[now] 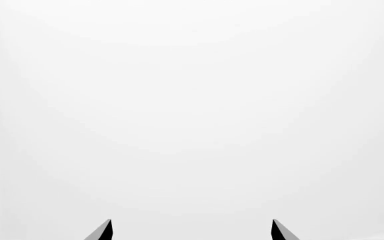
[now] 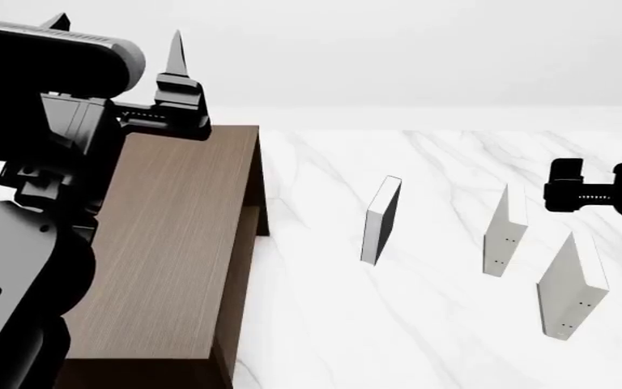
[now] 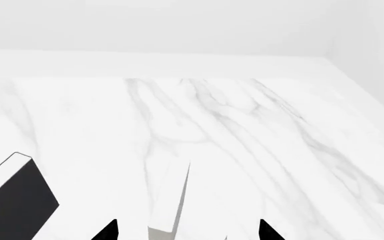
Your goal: Pick up the book on the right and place it under the cabinet shelf.
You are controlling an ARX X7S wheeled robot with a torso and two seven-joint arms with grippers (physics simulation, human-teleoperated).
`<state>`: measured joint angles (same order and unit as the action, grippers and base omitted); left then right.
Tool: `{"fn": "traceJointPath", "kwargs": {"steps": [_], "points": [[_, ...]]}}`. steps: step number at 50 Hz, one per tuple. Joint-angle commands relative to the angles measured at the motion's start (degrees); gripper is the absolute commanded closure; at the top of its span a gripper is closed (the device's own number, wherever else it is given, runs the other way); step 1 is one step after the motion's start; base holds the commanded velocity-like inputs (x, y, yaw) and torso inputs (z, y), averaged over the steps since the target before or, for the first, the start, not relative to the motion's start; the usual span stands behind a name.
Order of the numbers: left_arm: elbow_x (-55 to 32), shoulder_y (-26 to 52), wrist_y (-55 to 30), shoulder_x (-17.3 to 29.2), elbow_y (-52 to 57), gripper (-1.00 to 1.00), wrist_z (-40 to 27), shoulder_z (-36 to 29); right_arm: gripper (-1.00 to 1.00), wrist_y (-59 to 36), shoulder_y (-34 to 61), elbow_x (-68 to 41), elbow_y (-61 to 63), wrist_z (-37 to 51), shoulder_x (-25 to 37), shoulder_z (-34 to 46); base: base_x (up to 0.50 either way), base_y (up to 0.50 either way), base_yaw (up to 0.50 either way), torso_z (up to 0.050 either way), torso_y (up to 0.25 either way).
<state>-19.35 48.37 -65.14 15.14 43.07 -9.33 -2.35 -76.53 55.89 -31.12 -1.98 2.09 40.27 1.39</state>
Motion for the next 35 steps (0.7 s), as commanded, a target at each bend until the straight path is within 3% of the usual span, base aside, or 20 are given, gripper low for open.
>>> {"fn": "traceJointPath", "kwargs": {"steps": [1,35], "points": [[-0.4,0.5,-0.4,0.2,0.1,-1.00,-0.2,-0.1,-1.00,1.6,-0.1,0.6,-1.4,0.0,-0.2,0.8,0.00,0.00,0.00,0.000,0.000],[-1.1,0.5,-0.1,0.7,-0.5,-1.00,-0.9,-1.1,-1.00,6.2,-9.2,1.7,-2.8,0.7,1.4,-0.6,0.00,0.00,0.00,0.000,0.000]]}}
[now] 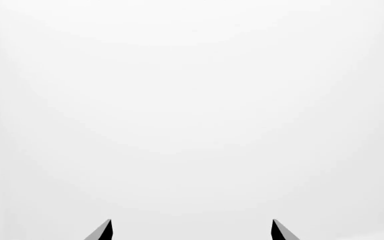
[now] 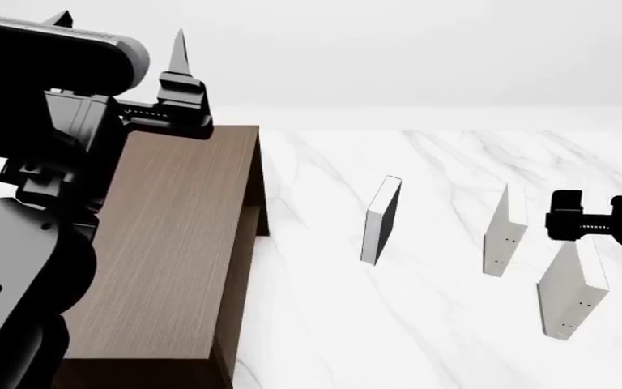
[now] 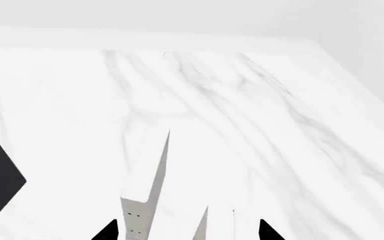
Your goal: Pick up the book on the right and place it under the cabinet shelf.
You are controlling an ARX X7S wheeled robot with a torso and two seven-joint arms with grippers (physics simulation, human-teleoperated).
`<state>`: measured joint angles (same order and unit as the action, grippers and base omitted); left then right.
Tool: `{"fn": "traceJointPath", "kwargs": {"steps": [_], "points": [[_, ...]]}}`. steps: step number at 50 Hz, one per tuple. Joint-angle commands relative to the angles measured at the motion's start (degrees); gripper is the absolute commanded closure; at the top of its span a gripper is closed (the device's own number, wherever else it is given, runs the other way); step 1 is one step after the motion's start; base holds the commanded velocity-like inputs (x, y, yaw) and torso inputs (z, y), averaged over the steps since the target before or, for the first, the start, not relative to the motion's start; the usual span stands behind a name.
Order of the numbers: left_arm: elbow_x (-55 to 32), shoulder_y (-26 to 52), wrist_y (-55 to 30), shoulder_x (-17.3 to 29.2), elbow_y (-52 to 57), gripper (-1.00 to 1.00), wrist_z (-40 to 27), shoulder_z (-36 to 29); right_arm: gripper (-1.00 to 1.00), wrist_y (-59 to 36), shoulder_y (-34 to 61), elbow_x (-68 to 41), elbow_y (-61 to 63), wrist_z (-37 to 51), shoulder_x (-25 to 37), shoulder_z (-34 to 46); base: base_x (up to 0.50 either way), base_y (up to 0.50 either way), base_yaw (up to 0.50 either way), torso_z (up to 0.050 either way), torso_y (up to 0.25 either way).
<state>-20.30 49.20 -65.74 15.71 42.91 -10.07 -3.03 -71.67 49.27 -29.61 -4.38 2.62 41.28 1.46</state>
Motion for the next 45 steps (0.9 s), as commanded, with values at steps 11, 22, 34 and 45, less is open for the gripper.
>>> {"fn": "traceJointPath", "kwargs": {"steps": [11,22,34,45], "points": [[-0.4,-0.5,0.8,0.3,-0.4,-1.00,-0.4,-0.4,-1.00,3.2,-4.2,0.6,-1.9,0.2,-0.1,-0.7,0.00,0.00,0.00,0.000,0.000],[-0.4,-1.0,1.6,0.5,-0.9,-1.00,-0.5,-0.6,-1.00,5.0,-5.6,0.9,-3.3,0.2,-0.3,-1.2,0.00,0.00,0.00,0.000,0.000],[-0.7,-0.6,1.0,0.6,-0.8,-1.00,-1.0,-1.0,-1.00,6.8,-6.7,1.1,-4.6,0.2,-0.5,-1.7,0.00,0.00,0.00,0.000,0.000],[-0.9,-0.6,1.1,0.7,-1.0,-1.00,-1.2,-1.5,-1.00,8.1,-7.6,1.4,-5.7,0.5,-0.6,-2.5,0.00,0.00,0.00,0.000,0.000]]}}
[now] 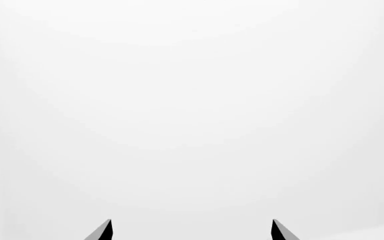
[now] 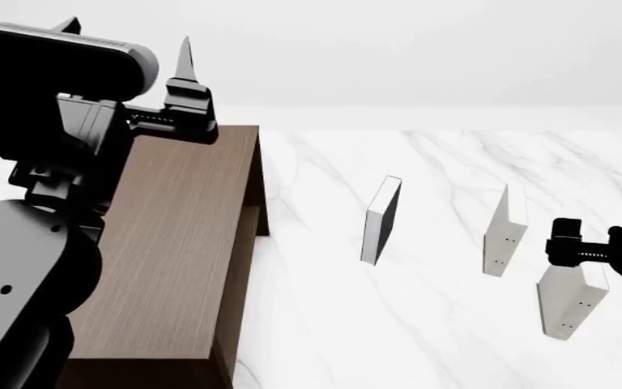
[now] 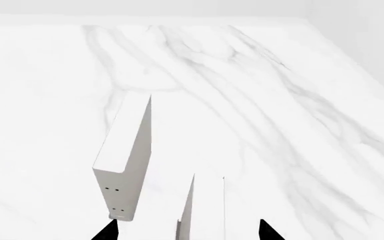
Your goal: Pick up the book on the right and place it under the cabinet shelf.
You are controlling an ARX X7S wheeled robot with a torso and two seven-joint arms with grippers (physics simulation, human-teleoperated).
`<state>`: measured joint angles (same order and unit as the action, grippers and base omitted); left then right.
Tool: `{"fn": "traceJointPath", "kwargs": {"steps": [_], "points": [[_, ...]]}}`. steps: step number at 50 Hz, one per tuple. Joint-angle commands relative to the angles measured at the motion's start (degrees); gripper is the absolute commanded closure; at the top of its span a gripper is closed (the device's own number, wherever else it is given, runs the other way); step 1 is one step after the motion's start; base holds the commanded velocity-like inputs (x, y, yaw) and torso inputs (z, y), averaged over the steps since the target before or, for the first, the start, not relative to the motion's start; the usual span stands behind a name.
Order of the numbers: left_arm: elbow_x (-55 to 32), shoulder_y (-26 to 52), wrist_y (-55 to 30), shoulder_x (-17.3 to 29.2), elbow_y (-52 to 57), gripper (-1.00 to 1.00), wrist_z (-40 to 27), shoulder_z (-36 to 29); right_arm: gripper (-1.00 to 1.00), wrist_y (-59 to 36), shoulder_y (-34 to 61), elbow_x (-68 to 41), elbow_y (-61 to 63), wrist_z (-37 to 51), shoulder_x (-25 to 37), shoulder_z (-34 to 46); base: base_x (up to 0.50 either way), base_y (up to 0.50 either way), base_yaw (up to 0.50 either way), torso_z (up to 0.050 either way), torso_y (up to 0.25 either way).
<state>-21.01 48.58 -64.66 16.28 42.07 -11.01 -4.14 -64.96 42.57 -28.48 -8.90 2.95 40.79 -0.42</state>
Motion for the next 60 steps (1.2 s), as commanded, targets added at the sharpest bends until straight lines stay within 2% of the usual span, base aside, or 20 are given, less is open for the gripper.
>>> {"fn": "traceJointPath", "kwargs": {"steps": [1,60], "points": [[-0.2,0.0,0.1,0.1,-0.2,-1.00,-0.3,-0.4,-1.00,1.5,-0.9,0.3,-1.3,0.2,-0.1,-0.7,0.00,0.00,0.00,0.000,0.000],[-1.0,1.3,0.4,1.0,-1.6,-1.00,-1.4,-2.3,-1.00,11.4,-0.7,3.2,-14.6,-0.6,-2.7,-0.3,0.00,0.00,0.00,0.000,0.000]]}}
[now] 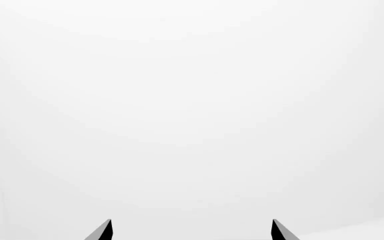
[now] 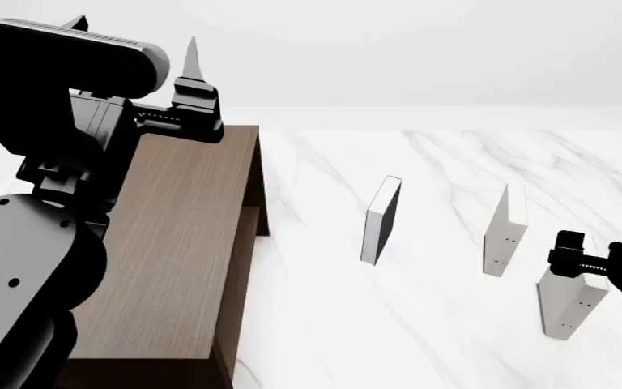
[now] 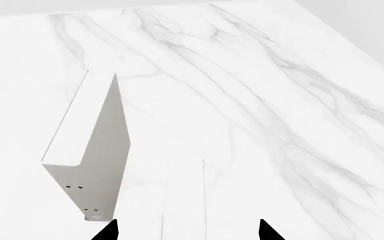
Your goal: Pick up the book on the right and place it under the cabinet shelf.
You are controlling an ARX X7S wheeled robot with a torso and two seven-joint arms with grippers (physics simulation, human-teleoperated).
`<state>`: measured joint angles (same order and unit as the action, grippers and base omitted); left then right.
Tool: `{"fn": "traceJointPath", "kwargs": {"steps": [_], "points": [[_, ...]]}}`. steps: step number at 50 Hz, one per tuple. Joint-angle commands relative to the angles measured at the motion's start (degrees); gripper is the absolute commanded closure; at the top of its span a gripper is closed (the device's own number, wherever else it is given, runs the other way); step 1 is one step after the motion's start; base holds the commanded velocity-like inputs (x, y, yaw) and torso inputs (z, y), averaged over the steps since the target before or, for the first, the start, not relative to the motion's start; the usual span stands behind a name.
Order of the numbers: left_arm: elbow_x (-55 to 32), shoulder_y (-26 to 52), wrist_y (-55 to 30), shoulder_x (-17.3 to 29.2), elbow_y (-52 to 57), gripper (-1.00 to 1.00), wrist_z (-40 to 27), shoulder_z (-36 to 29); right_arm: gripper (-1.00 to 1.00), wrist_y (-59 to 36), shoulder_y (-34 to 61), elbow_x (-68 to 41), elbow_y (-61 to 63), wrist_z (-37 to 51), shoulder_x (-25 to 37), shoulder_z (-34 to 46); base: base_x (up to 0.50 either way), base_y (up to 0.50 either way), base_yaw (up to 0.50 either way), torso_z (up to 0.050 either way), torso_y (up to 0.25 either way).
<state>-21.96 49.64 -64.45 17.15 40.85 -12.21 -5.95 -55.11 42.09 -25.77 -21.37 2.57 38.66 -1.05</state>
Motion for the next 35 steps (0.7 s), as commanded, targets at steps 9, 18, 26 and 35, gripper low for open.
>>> {"fn": "traceJointPath", "kwargs": {"steps": [9,18,26,35], "points": [[-0.1,0.2,0.5,0.2,-0.7,-1.00,-0.4,-0.9,-1.00,2.8,-1.1,0.7,-3.7,-0.5,-0.9,0.4,0.00,0.00,0.00,0.000,0.000],[-0.2,0.0,0.8,0.3,-0.9,-1.00,-0.5,-1.1,-1.00,4.1,-2.3,0.8,-4.9,-0.6,-1.1,0.1,0.00,0.00,0.00,0.000,0.000],[-0.3,-0.2,1.3,0.3,-1.2,-1.00,-0.6,-1.4,-1.00,5.0,-3.3,0.8,-5.6,-0.7,-1.2,-0.1,0.00,0.00,0.00,0.000,0.000],[-0.3,-0.5,1.7,0.5,-1.4,-1.00,-0.8,-1.5,-1.00,6.0,-3.5,1.0,-6.9,-0.9,-1.6,0.1,0.00,0.00,0.00,0.000,0.000]]}}
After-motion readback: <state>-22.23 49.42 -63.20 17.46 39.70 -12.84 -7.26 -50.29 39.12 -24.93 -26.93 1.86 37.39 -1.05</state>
